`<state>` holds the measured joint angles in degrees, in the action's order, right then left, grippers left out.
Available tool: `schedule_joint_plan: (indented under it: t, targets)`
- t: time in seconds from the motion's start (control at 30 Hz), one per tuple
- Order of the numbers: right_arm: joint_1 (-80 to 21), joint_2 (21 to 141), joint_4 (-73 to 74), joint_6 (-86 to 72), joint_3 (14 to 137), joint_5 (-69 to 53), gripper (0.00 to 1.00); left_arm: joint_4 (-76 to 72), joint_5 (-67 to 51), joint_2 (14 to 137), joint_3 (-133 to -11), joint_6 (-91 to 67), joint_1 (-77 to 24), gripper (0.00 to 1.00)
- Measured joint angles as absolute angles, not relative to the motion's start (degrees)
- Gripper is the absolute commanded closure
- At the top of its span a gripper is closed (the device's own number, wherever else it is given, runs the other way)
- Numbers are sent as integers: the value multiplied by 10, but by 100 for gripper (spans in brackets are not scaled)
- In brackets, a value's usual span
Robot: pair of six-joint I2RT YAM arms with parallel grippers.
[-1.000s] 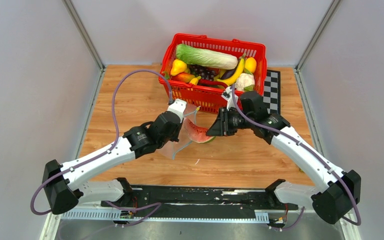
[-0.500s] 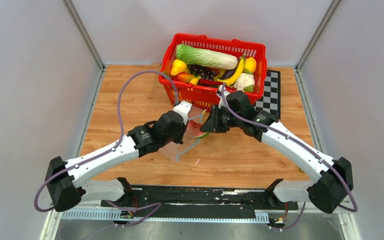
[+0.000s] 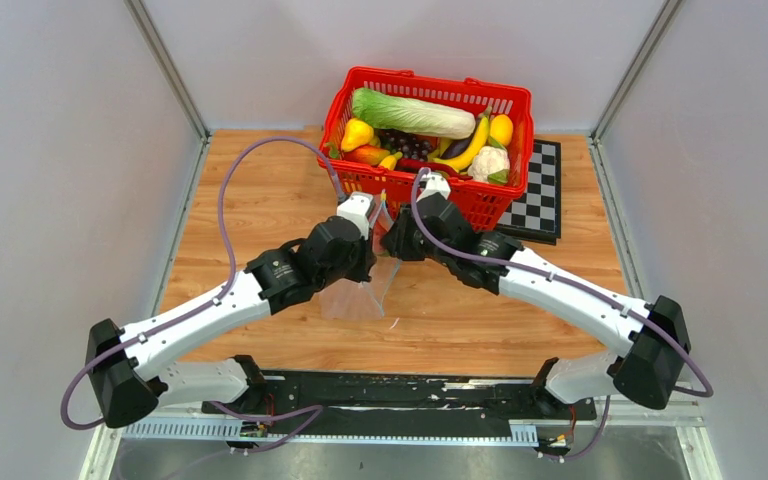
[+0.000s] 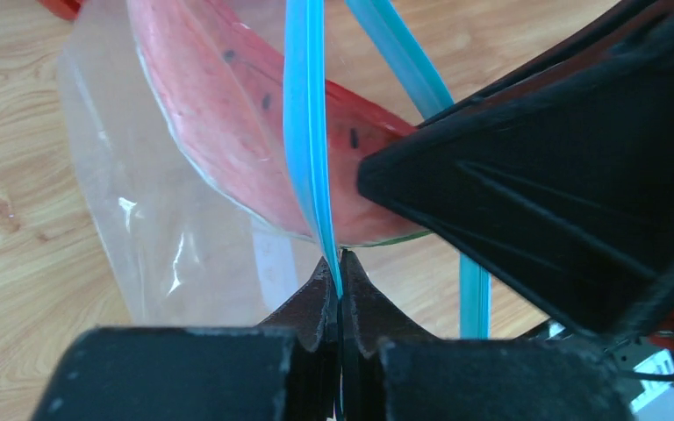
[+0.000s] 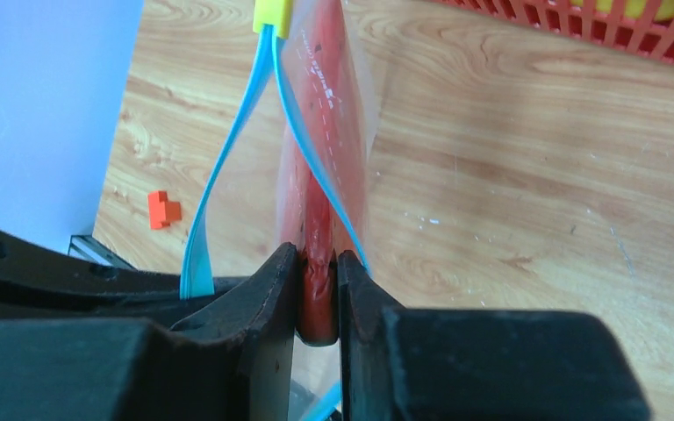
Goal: Place the food in the zip-top bag and seal the zipper
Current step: Place the fake fruit in the zipper food storage bag.
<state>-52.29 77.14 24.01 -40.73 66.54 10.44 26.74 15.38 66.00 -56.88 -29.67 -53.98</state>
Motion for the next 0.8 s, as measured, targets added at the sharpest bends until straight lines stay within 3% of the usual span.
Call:
schedule_joint_plan:
  t: [0.07,0.13,0.17,0.23,0.3,0.43,0.6,0.8]
  targets:
    - [-530,782,224,-409,672,120,96,265,156,656,-575,-308,-540,100]
    - [-536,792,207,-406,672,129,86,264,164,651,-575,-316,-539,100]
    - [-538,795,201,-403,672,129,74,265,168,649,-575,-319,-539,100]
    - [-540,801,189,-390,672,120,42,272,178,645,-576,-323,-539,100]
    - [-540,803,181,-376,673,95,32,274,190,642,-576,-326,-539,100]
    - [-533,798,172,-334,674,48,29,311,220,636,-577,-328,-538,100]
    - [-534,755,172,-307,670,-19,34,312,246,625,-577,-329,-531,100]
    - [-544,672,178,-297,663,25,34,301,252,618,-577,-329,-526,100]
